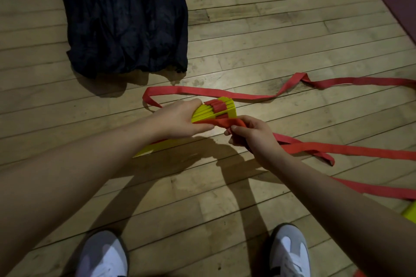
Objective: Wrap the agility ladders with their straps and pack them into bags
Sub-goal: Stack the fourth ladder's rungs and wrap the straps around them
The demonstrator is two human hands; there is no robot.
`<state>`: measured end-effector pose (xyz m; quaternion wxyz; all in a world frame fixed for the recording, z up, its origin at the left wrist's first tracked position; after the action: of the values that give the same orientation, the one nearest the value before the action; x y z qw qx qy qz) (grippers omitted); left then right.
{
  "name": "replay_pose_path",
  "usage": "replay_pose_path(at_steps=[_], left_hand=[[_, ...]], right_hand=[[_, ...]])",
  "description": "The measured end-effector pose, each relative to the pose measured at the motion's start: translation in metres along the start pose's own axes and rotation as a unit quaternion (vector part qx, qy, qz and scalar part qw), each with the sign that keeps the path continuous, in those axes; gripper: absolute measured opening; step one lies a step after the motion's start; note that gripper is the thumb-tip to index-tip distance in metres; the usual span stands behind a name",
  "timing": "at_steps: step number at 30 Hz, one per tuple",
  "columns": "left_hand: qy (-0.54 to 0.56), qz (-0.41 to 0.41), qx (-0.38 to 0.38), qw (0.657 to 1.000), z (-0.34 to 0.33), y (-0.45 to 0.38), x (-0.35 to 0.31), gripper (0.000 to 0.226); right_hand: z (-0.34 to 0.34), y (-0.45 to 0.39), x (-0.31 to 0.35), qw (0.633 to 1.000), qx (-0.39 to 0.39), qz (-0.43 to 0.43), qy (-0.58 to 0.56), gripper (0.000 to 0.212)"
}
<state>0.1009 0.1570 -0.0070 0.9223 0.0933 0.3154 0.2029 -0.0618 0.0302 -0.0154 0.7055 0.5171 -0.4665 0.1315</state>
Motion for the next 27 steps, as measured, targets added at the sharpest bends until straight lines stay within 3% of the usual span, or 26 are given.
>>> replay_pose_path(at_steps=[7,11,15,21,27], left_hand=[[-0.020,0.013,-0.047,0.999,0.002,-0.005,-0.012,0.056],[0.001,0.028,-0.065,0.998,0.001,-0.002,-0.013,0.060],[-0.007,0.047,-0.065,0.997,-0.004,0.004,-0.015,0.060],[-0.037,0.060,-0.086,0.994,-0.010,0.006,-0.016,0.068],[-0.063,0.051,-0.081,0.993,-0.007,0.011,-0.019,0.074]], right_hand=[[-0.009,-0.001,-0.006,0.995,0.014,0.008,0.097,0.013],[-0.005,-0.001,0.004,0.998,0.009,0.030,0.061,0.029],[-0.005,-0.005,0.008,0.994,-0.009,0.053,0.098,0.019],[-0.008,-0.007,0.013,0.997,0.030,0.024,0.065,0.020],[-0.016,-0.008,0.010,0.999,-0.040,-0.014,0.035,0.019]])
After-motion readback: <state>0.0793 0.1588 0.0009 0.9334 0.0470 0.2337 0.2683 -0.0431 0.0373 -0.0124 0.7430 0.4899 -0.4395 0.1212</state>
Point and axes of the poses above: each hand's wrist, its own y-axis away from the middle knuckle, its own z-axis out of the back of the hand, x = y × z, the point moved 1 cm from there along -y, towards the middle knuckle, and after that the axes turned 6 degrees about -z, right-handed, at the moved point
